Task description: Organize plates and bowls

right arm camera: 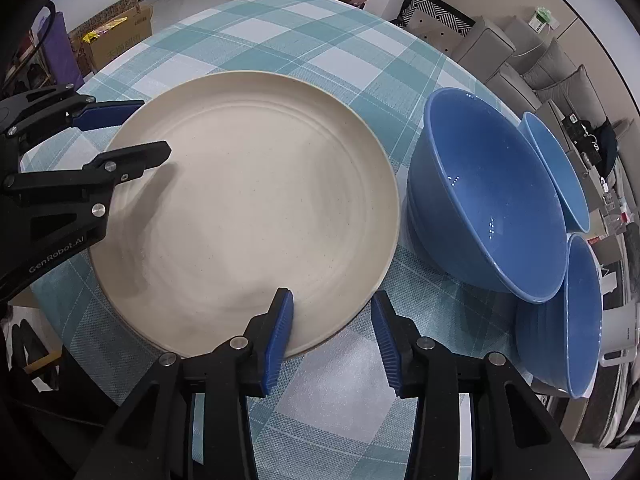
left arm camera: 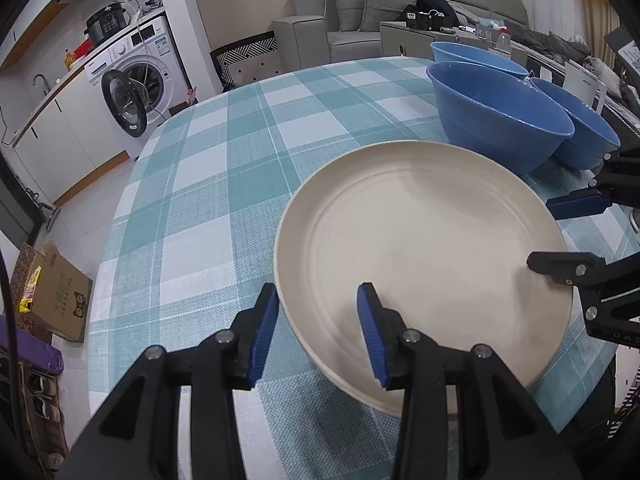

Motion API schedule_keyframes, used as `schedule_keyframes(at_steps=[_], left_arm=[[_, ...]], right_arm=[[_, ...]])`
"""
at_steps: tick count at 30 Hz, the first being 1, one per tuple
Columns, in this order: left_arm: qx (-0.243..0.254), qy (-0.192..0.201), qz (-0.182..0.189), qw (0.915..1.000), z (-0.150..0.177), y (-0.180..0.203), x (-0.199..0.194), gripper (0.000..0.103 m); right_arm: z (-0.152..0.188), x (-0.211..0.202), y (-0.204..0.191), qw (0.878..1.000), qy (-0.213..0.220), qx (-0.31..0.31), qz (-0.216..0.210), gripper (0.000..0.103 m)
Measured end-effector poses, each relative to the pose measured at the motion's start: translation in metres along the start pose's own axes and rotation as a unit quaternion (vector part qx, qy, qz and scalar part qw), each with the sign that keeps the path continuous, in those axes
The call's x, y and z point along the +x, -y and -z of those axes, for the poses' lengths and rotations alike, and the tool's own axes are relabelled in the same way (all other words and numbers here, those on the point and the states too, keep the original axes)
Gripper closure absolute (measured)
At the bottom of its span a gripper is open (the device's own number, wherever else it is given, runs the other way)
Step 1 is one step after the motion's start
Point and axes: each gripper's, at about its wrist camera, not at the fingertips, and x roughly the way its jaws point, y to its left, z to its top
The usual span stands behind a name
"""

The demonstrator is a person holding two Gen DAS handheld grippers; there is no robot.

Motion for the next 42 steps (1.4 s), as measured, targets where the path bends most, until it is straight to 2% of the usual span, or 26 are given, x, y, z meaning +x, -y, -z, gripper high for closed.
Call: schedule_keyframes(at_steps=[2, 4, 6, 11, 17, 18, 21, 24, 26, 28, 34, 42], left_arm=[[0.0, -0.001, 0.002, 1.0, 0.0, 0.0, 0.0, 0.061], [-0.001, 0.001, 0.0, 1.0, 0.0, -0.001, -0.001, 0.051], [-0.005, 0.003, -0.002, 1.0, -0.001, -0.003, -0.002, 0.05], [-0.025, 0.009, 0.007, 0.9996, -0.002, -0.012, -0.006, 0.047], [-0.052, 0.019, 0.033, 0.998, -0.005, -0.021, -0.014, 0.045], [-0.055, 0.022, 0.036, 0.9976, -0.006, -0.022, -0.016, 0.041], [-0.07, 0.039, 0.045, 0.9958, -0.007, -0.024, -0.024, 0.013], [-0.081, 0.057, 0.062, 0.9932, -0.009, -0.027, -0.034, 0.01], [-0.086, 0.066, 0.07, 0.9916, -0.011, -0.028, -0.039, 0.001], [-0.088, 0.083, 0.077, 0.9897, -0.012, -0.028, -0.045, 0.0], [-0.096, 0.097, 0.083, 0.9872, -0.015, -0.027, -0.056, 0.0], [-0.101, 0.097, 0.08, 0.9869, -0.018, -0.02, -0.059, 0.0]], right_arm=[[0.0, 0.0, 0.001, 1.0, 0.001, 0.001, -0.006, 0.058], [0.001, 0.0, 0.001, 1.0, 0.003, 0.0, -0.016, 0.055], [0.002, 0.0, 0.002, 1.0, 0.005, 0.0, -0.022, 0.054], [0.004, -0.004, 0.007, 0.999, 0.014, 0.009, -0.03, 0.036], [0.008, -0.015, 0.017, 0.998, 0.036, 0.025, -0.043, 0.024], [0.009, -0.018, 0.019, 0.998, 0.041, 0.027, -0.046, 0.023], [0.011, -0.028, 0.022, 0.996, 0.062, 0.032, -0.057, 0.017], [0.012, -0.038, 0.026, 0.993, 0.088, 0.04, -0.073, 0.013], [0.013, -0.045, 0.031, 0.99, 0.108, 0.047, -0.081, 0.005], [0.013, -0.052, 0.035, 0.987, 0.126, 0.055, -0.084, 0.004], [0.017, -0.066, 0.049, 0.979, 0.16, 0.082, -0.1, 0.001], [0.03, -0.085, 0.074, 0.969, 0.194, 0.112, -0.108, 0.001]])
